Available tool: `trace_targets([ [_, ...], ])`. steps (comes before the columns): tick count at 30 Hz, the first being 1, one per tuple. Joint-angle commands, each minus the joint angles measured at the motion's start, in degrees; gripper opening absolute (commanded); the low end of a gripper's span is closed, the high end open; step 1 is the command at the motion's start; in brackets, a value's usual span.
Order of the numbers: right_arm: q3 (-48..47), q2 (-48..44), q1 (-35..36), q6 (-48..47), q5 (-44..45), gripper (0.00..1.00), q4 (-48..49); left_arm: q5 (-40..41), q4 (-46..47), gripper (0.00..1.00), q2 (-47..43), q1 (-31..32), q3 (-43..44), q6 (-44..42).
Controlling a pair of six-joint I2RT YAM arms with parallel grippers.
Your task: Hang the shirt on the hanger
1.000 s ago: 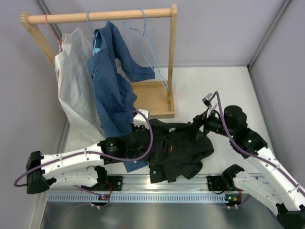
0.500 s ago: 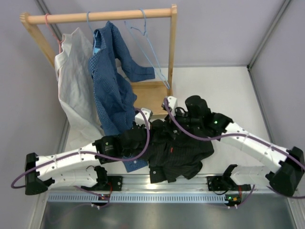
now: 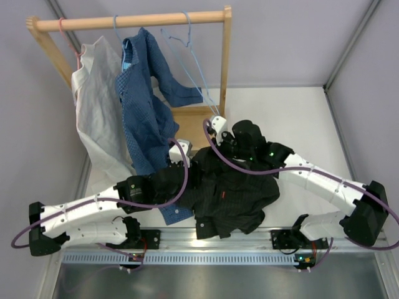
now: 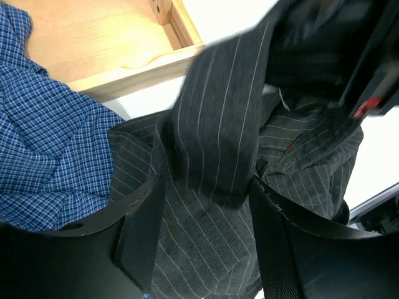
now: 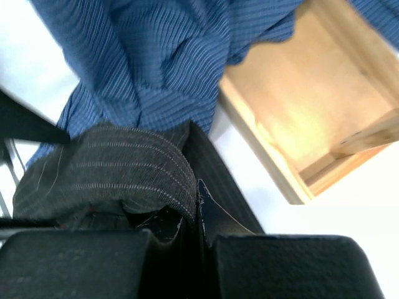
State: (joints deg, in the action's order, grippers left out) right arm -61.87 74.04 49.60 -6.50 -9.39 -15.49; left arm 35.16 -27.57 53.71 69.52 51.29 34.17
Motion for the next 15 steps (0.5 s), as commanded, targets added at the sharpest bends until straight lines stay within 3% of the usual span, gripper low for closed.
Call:
trace_targets([
  [1,-6.5,0.9,2.2,3.6,6.3,0.00,-1.4,0.1,-0.6,0.60,0.0,0.0,1.5,1.9],
  [6,-9.2,2.6,4.6,7.8,11.2,0.00,-4.8,2.9,-0.7,0.56,2.3,1.3,2.1,3.2],
  [10,-11.4,4.4,5.8,9.4,15.3,0.00,-7.7,7.7,-0.8,0.45,3.6,3.0,3.6,3.0],
  [15,-12.8,6.7,5.9,11.9,17.7,0.00,-9.5,10.3,-1.5,0.45,4.5,3.2,6.5,1.3],
])
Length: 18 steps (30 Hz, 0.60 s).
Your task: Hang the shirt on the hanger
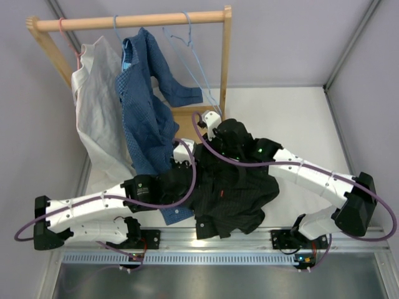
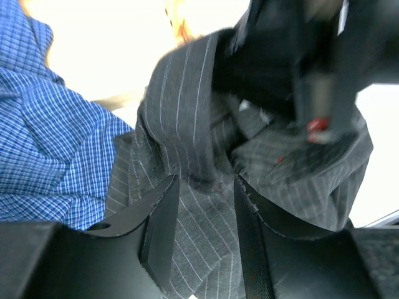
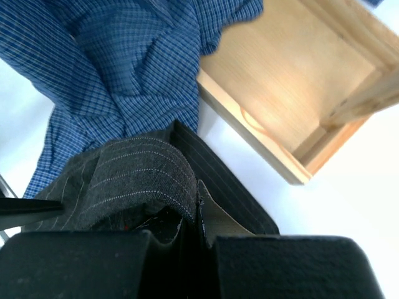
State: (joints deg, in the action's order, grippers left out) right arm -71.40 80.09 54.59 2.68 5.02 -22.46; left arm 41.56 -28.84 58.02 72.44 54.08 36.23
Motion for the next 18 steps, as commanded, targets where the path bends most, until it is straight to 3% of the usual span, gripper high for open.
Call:
trace_targets([
  [1,-3.6,0.9,0.9,3.0,3.2,0.00,-2.9,4.0,-0.5,0.45,0.3,0.2,4.8,-1.0],
  [15,-5.2,0.4,0.9,6.0,2.8,0.00,-2.9,9.9,-2.5,0.43,7.9,0.0,4.5,1.1],
  [18,-5.1,0.0,0.9,6.4,1.2,0.00,-2.8,12.5,-2.4,0.37,9.4,-0.1,4.1,1.8],
])
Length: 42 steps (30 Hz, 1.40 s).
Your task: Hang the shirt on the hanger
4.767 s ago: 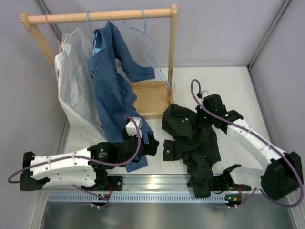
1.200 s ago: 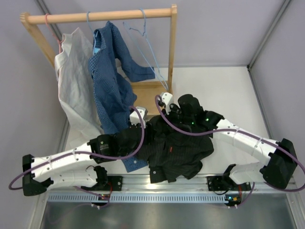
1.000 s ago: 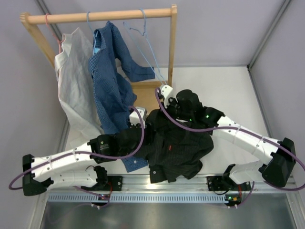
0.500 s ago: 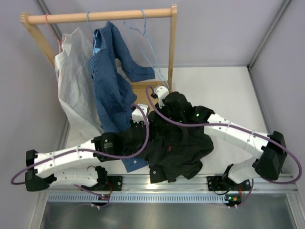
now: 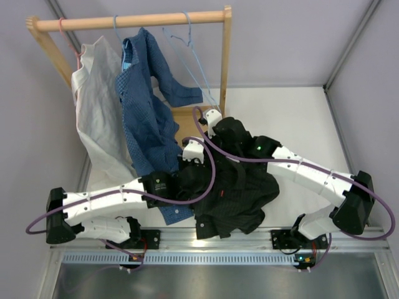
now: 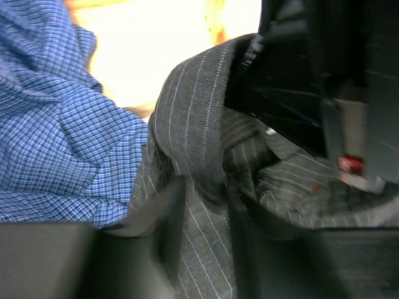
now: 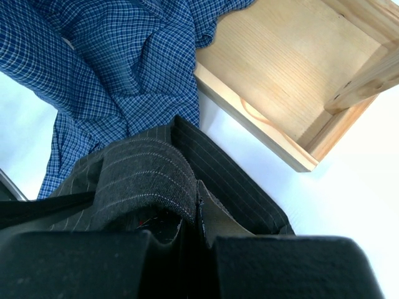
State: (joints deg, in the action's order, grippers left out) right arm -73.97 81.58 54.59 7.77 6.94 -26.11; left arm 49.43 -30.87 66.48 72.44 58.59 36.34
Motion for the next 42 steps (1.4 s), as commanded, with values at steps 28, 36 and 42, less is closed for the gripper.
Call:
trace_targets([
  [28,-7.6,-16.8,-10.6,-1.6,-8.9,0.76,-7.3,-5.3,2.9,0.00,-13.4,-0.5,-10.0,0.8],
  [36,-28.9,-1.0,-10.6,-9.6,-5.0,0.72,-11.8,-5.6,2.8,0.00,-13.4,-0.5,-10.3,1.1],
  [42,-42.2,12.0,-10.8,-13.6,-1.6,0.67,-12.6,-6.4,3.0,0.00,-13.1,-0.5,-10.2,1.5],
])
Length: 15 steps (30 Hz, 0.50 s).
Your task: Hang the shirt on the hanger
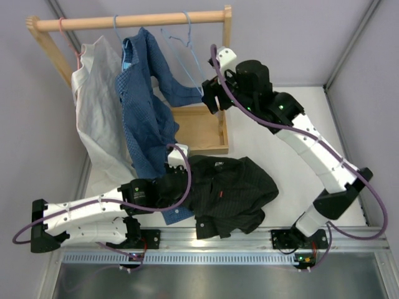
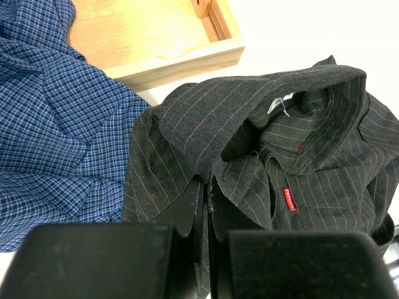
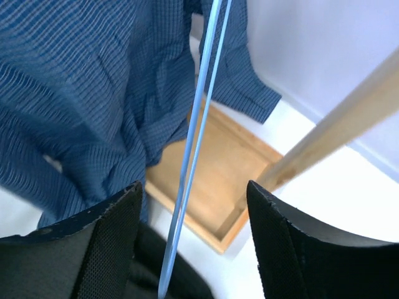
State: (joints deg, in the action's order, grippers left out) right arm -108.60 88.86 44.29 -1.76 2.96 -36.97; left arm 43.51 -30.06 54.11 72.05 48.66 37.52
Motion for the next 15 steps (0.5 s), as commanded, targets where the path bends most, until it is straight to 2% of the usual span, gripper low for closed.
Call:
trace_targets([
  [1,-9.4,6.1,-0.5,-4.6,2.4,0.64,-2.5,-0.7,2.1,0.00,-0.7,-0.2,-0.3,0.4],
  [3,-12.7,8.7,-0.5,-5.2,2.8,0.53,-3.2,-1.0,2.2,0.00,-0.5,-0.1,-0.4,0.5],
  [4,-13.4,9.3,-0.6,-5.3,2.9,0.42,-3.0,-1.3,2.1,0.00,-0.4,-0.1,-0.4,0.6],
  [6,-15.2,10.6,-0.7,-5.4,3.9,0.34,-3.0,-1.8,2.1,0.00,-0.2,-0.1,-0.6,0.6],
  [7,-15.7,11.0,-0.7,-5.4,4.0,0.23,-3.1,-2.0,2.1,0.00,-0.2,-0.1,-0.7,0.6],
  [9,-16.4,11.8,-0.8,-5.5,4.3,0.22,-3.1,-1.9,2.0,0.00,-0.3,-0.1,-1.0,0.6],
  [13,-15.9,12.6,-0.8,-5.2,4.6,0.26,-3.1,-1.7,2.1,0.00,-1.3,-0.1,-1.5,0.8],
  [15,-15.3,12.9,-0.8,-4.9,4.9,0.22,-3.0,-1.8,2.0,0.00,-1.8,-0.1,-1.5,0.7],
])
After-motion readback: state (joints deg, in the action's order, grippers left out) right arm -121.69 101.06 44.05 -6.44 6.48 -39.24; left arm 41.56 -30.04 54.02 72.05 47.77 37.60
